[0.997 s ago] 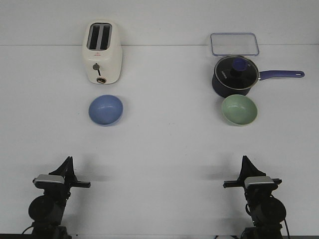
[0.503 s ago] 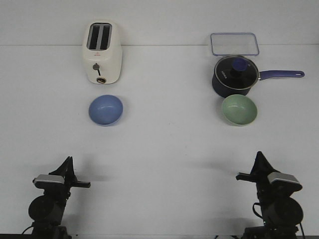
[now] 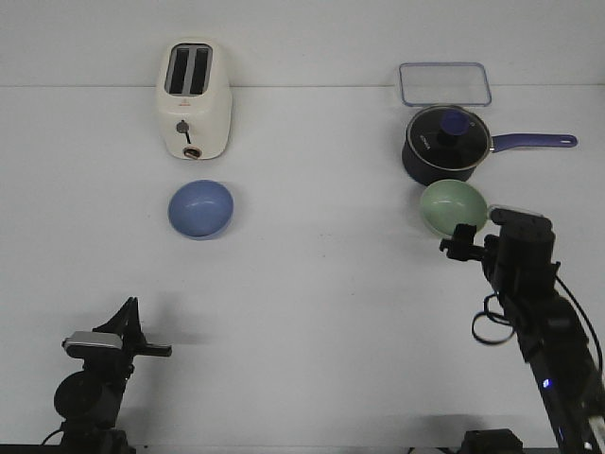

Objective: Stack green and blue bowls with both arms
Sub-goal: 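Reach the right gripper to the pale green bowl and grasp its rim, then carry the green bowl with the right gripper toward the table center, then lower the green bowl, open the right gripper and withdraw it, then reach the left gripper to the light blue bowl and grasp its rim, then carry the blue bowl with the left gripper over the green bowl and lower it in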

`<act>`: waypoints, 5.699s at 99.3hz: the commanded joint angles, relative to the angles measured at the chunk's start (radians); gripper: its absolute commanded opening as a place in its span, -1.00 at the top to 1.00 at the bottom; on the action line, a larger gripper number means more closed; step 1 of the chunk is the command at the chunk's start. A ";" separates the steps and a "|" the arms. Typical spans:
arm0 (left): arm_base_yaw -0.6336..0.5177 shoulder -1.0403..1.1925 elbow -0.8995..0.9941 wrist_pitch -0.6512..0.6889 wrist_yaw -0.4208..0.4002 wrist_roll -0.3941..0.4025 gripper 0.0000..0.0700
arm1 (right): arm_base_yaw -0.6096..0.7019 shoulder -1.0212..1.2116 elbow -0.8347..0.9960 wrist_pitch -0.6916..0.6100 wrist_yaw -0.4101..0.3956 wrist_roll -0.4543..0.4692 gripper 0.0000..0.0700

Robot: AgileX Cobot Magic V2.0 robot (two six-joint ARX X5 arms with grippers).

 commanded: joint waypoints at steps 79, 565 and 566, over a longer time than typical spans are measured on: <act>0.000 -0.002 -0.020 0.012 0.004 -0.009 0.97 | -0.190 0.701 0.317 0.042 -0.202 0.008 0.77; 0.000 1.749 1.283 -0.320 0.097 -0.251 0.97 | 0.918 -0.733 -0.516 0.192 0.200 -0.018 -0.10; 0.000 1.745 1.283 -0.320 0.098 -0.251 0.97 | 0.918 -0.733 -0.516 0.192 0.200 -0.018 -0.10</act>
